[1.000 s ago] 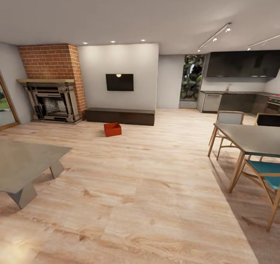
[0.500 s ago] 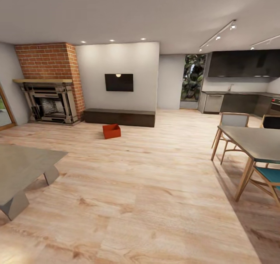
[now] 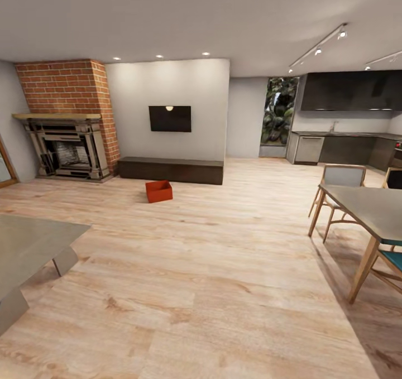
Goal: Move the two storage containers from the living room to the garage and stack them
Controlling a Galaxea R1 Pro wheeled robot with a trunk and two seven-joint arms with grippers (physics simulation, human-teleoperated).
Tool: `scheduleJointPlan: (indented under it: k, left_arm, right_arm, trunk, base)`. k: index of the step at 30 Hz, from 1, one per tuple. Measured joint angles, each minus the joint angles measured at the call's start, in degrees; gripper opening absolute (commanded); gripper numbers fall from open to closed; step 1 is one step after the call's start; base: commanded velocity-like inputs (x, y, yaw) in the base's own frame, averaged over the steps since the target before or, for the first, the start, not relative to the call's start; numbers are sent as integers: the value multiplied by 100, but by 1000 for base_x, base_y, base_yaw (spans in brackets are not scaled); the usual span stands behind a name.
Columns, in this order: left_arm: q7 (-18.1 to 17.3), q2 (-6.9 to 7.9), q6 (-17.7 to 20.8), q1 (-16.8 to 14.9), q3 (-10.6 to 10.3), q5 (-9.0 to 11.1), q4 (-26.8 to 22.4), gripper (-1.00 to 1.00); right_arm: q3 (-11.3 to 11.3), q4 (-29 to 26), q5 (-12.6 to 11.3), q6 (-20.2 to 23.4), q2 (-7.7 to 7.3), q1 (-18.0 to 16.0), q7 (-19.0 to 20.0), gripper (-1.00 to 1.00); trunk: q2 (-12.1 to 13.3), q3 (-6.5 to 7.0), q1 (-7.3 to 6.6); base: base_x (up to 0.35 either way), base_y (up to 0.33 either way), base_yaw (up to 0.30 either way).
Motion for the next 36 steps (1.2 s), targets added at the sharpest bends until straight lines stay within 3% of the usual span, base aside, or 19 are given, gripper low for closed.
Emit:
scheduleJointPlan:
  k: [11,36]
  left_arm:
    - [0,0,0,0,1,0,0,100]
    - [0,0,-5,0,-4,1,0,100]
  right_arm:
    - [-41,0,-122,-7,-23,0,41,100]
    - [-181,0,-148,-7,4,0,43,100]
  trunk:
    - [0,0,0]
    - [0,46,0]
  base:
    - [323,0,0]
    - [323,0,35]
